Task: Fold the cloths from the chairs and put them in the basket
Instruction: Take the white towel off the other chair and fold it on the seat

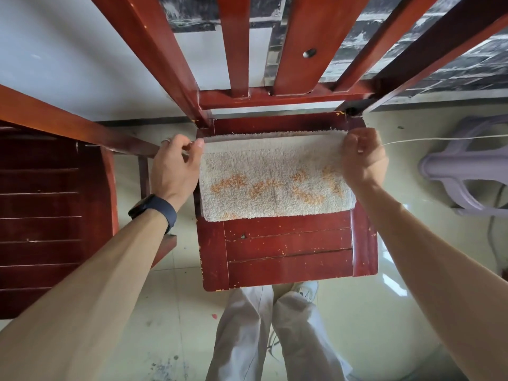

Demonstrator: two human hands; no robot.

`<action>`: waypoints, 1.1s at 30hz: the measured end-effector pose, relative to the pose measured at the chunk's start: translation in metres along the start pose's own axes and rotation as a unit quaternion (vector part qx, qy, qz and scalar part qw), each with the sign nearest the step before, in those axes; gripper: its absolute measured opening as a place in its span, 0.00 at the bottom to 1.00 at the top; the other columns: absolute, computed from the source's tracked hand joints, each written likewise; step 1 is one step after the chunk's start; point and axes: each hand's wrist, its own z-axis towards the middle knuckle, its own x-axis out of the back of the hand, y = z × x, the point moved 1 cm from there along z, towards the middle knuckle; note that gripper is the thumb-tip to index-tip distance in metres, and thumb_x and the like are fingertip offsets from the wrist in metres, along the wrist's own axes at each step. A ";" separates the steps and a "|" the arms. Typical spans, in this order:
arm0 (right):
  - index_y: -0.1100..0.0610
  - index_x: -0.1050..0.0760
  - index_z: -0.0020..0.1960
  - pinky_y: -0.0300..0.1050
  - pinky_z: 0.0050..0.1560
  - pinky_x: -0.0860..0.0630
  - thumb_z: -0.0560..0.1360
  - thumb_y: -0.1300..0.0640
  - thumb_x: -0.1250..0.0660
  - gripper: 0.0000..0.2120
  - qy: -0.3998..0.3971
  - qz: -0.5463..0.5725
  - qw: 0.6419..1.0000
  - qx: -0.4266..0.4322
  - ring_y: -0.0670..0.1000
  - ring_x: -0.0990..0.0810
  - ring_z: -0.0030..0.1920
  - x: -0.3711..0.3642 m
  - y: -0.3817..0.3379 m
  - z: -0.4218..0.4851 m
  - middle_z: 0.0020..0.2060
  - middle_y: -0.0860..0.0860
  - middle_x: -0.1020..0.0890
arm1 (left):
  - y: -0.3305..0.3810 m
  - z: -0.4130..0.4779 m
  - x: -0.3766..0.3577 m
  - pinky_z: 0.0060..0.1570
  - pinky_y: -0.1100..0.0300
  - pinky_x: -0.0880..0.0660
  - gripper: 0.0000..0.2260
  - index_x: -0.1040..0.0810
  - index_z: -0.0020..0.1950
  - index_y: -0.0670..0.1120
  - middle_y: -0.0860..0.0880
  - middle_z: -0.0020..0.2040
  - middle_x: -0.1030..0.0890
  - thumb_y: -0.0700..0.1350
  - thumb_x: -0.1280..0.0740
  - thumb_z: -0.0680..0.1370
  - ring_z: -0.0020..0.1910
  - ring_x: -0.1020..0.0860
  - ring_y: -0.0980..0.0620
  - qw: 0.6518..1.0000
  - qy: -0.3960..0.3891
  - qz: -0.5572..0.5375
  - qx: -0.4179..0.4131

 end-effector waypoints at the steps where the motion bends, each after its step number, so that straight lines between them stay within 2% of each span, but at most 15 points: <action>1: 0.46 0.27 0.51 0.45 0.43 0.22 0.79 0.51 0.42 0.05 0.001 -0.007 1.000 0.019 0.50 0.21 0.43 -0.001 0.000 0.000 0.40 0.38 0.23 | 0.000 0.001 0.000 0.36 0.57 0.36 0.16 0.27 0.50 0.44 0.47 0.41 0.22 0.57 0.41 0.83 0.40 0.25 0.44 1.000 -0.005 0.015 -0.006; 5: 0.50 0.27 0.53 0.50 0.43 0.21 0.81 0.51 0.44 0.09 -0.027 -0.076 0.996 0.040 0.54 0.21 0.43 -0.006 0.004 0.006 0.43 0.46 0.21 | -0.001 0.008 -0.001 0.35 0.53 0.32 0.17 0.27 0.54 0.45 0.42 0.42 0.20 0.58 0.44 0.83 0.43 0.22 0.36 0.996 -0.033 0.087 -0.002; 8: 0.52 0.26 0.54 0.48 0.41 0.25 0.81 0.51 0.45 0.10 -0.042 -0.134 0.989 0.050 0.57 0.22 0.42 -0.006 0.004 0.013 0.44 0.50 0.21 | 0.000 0.016 -0.003 0.35 0.53 0.34 0.18 0.27 0.55 0.44 0.42 0.39 0.23 0.58 0.44 0.83 0.43 0.22 0.35 0.990 -0.058 0.124 -0.010; 11: 0.54 0.26 0.55 0.47 0.40 0.27 0.81 0.51 0.44 0.11 -0.059 -0.181 0.979 0.072 0.58 0.24 0.41 -0.001 0.005 0.007 0.44 0.53 0.22 | -0.001 0.015 -0.003 0.34 0.53 0.33 0.18 0.27 0.54 0.44 0.42 0.41 0.20 0.58 0.43 0.83 0.42 0.22 0.37 0.986 -0.094 0.132 -0.037; 14: 0.57 0.25 0.55 0.49 0.38 0.25 0.82 0.53 0.42 0.10 -0.078 -0.175 0.975 0.111 0.58 0.24 0.40 0.013 0.022 -0.021 0.45 0.56 0.20 | -0.011 -0.006 0.000 0.30 0.54 0.30 0.18 0.25 0.53 0.45 0.45 0.38 0.21 0.59 0.42 0.82 0.35 0.23 0.41 0.985 -0.116 0.115 -0.061; 17: 0.57 0.26 0.53 0.48 0.34 0.27 0.83 0.55 0.39 0.06 -0.082 -0.162 0.974 0.138 0.59 0.23 0.37 0.029 0.048 -0.060 0.43 0.58 0.19 | -0.027 -0.045 0.003 0.24 0.60 0.35 0.17 0.26 0.51 0.48 0.50 0.30 0.25 0.61 0.43 0.81 0.27 0.27 0.48 0.974 -0.154 0.141 -0.093; 19: 0.53 0.29 0.51 0.43 0.32 0.31 0.82 0.55 0.38 0.02 -0.076 -0.145 0.976 0.143 0.56 0.25 0.33 0.036 0.059 -0.081 0.39 0.55 0.19 | -0.034 -0.066 0.005 0.24 0.61 0.35 0.15 0.28 0.49 0.50 0.51 0.32 0.24 0.61 0.44 0.81 0.28 0.28 0.49 0.973 -0.150 0.141 -0.108; 22: 0.49 0.30 0.49 0.43 0.34 0.31 0.81 0.57 0.38 0.04 -0.050 -0.110 0.984 0.127 0.55 0.25 0.33 0.041 0.062 -0.094 0.37 0.51 0.21 | -0.032 -0.077 0.007 0.27 0.57 0.31 0.12 0.30 0.49 0.51 0.52 0.38 0.25 0.59 0.43 0.82 0.34 0.29 0.49 0.984 -0.105 0.107 -0.093; 25: 0.54 0.26 0.51 0.46 0.36 0.29 0.81 0.57 0.40 0.05 -0.040 -0.089 0.990 0.103 0.57 0.23 0.38 0.040 0.058 -0.095 0.40 0.54 0.20 | -0.022 -0.075 0.003 0.30 0.54 0.30 0.12 0.31 0.51 0.49 0.52 0.36 0.28 0.56 0.44 0.83 0.34 0.28 0.45 0.991 -0.099 0.070 -0.052; 28: 0.57 0.26 0.53 0.46 0.37 0.35 0.82 0.57 0.43 0.08 -0.047 -0.080 0.993 0.075 0.56 0.26 0.39 0.040 0.054 -0.092 0.40 0.53 0.23 | -0.013 -0.071 -0.001 0.30 0.50 0.32 0.13 0.32 0.52 0.45 0.48 0.31 0.29 0.54 0.46 0.84 0.32 0.27 0.40 0.993 -0.103 0.044 -0.023; 31: 0.58 0.28 0.56 0.47 0.37 0.37 0.83 0.58 0.44 0.07 -0.048 -0.075 0.994 0.064 0.59 0.27 0.37 0.038 0.051 -0.084 0.40 0.55 0.23 | -0.004 -0.067 -0.003 0.29 0.52 0.36 0.14 0.33 0.55 0.42 0.43 0.33 0.28 0.53 0.48 0.85 0.31 0.29 0.40 0.992 -0.094 0.077 -0.016; 33: 0.58 0.28 0.57 0.47 0.37 0.37 0.84 0.56 0.44 0.08 -0.050 -0.092 0.993 0.052 0.58 0.27 0.38 0.035 0.050 -0.080 0.40 0.54 0.24 | -0.001 -0.063 -0.006 0.30 0.53 0.39 0.15 0.33 0.55 0.42 0.45 0.33 0.29 0.53 0.49 0.85 0.32 0.30 0.41 0.989 -0.100 0.107 -0.006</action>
